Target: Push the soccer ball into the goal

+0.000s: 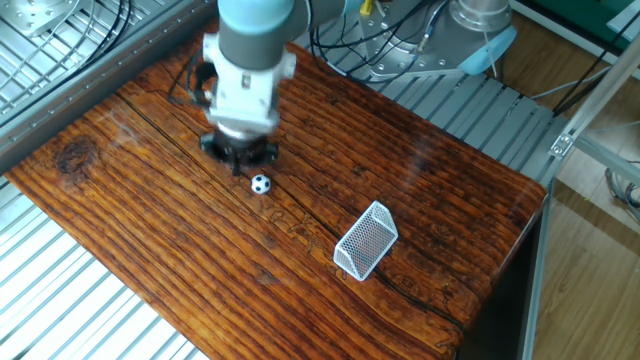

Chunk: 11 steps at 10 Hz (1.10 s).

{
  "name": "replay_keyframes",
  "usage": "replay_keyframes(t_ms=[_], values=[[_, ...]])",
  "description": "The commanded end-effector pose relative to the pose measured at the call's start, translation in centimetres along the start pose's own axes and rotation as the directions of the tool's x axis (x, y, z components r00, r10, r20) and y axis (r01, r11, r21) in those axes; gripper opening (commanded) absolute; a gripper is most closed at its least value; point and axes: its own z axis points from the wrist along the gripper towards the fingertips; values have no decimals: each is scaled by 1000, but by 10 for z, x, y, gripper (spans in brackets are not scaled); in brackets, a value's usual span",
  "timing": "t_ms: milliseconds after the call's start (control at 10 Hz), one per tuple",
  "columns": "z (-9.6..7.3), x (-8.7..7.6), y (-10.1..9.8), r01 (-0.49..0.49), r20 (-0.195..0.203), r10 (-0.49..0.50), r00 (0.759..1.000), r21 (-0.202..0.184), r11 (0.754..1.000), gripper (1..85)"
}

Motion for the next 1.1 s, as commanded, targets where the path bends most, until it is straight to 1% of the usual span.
replay_keyframes(t_ms=[0,100,200,300,400,500,600,700,800,900,1000], values=[[9,7,15,184,-62,-188,980,-64,981,10],[3,21,-1,158,-109,-159,981,-13,987,10],[-5,26,-12,150,-123,-146,981,16,989,10],[-11,28,-26,152,-127,-145,981,44,987,10],[-11,30,-32,126,-120,-121,985,33,992,10],[-6,22,-12,-38,-69,35,997,-41,998,10],[0,13,-4,-162,-41,159,986,-80,984,10],[10,18,-9,-207,-52,203,978,-68,976,10],[19,20,-5,-249,-62,244,968,-88,964,10],[23,14,0,-325,-58,320,946,-112,939,10],[21,11,8,-386,-66,381,922,-140,912,10]])
